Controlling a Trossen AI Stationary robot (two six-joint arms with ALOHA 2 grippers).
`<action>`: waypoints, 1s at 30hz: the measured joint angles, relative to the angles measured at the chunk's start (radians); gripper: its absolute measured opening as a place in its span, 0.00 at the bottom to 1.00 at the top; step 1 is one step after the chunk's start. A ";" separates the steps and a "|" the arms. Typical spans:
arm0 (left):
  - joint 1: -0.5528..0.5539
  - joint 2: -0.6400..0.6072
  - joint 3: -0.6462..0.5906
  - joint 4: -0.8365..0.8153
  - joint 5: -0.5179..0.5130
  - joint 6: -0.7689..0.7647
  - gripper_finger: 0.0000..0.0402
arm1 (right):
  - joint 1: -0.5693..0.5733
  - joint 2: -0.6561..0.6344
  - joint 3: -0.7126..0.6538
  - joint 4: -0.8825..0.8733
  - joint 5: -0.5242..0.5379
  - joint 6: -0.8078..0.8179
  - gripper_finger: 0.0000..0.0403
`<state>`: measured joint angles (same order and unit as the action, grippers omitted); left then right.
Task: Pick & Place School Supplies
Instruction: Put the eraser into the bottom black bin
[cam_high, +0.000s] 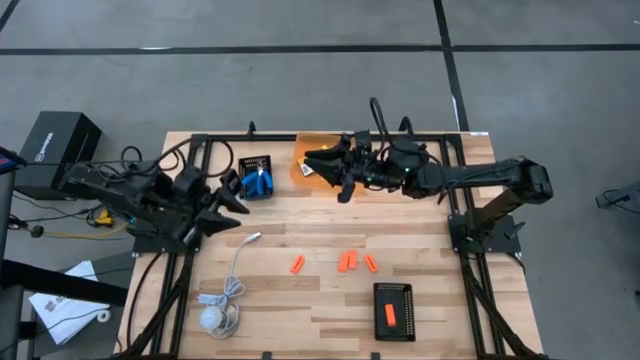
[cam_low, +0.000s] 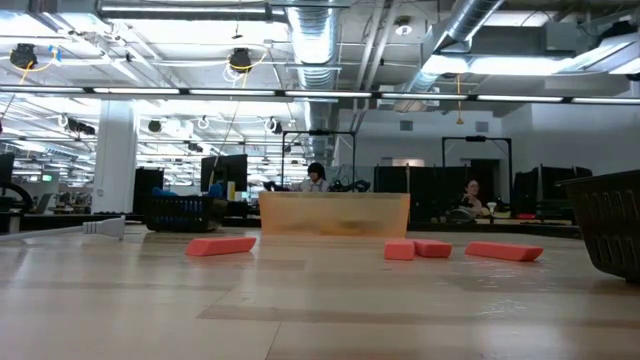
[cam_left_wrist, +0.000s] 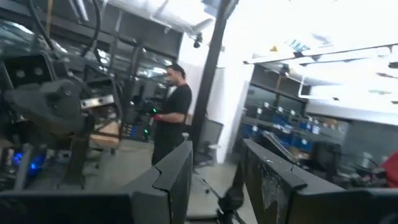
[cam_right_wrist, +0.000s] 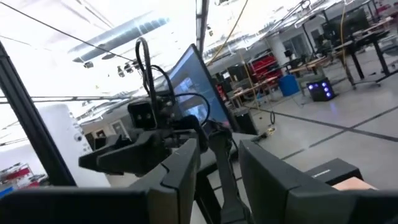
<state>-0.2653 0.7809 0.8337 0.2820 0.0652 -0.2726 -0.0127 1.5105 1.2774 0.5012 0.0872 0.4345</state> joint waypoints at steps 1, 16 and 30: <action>0.000 -0.001 0.000 -0.016 0.013 -0.001 0.33 | 0.010 0.000 0.000 -0.002 0.016 0.000 0.28; -0.014 -0.015 0.000 -0.088 0.016 0.045 0.32 | 0.099 0.000 0.000 -0.022 0.079 0.036 0.28; -0.014 -0.028 0.000 -0.267 -0.269 0.076 0.25 | 0.092 0.000 0.000 0.001 -0.093 -0.020 0.28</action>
<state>-0.2794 0.7531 0.8337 0.0154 -0.2033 -0.1967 0.0790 1.5105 1.2778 0.5024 -0.0060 0.4146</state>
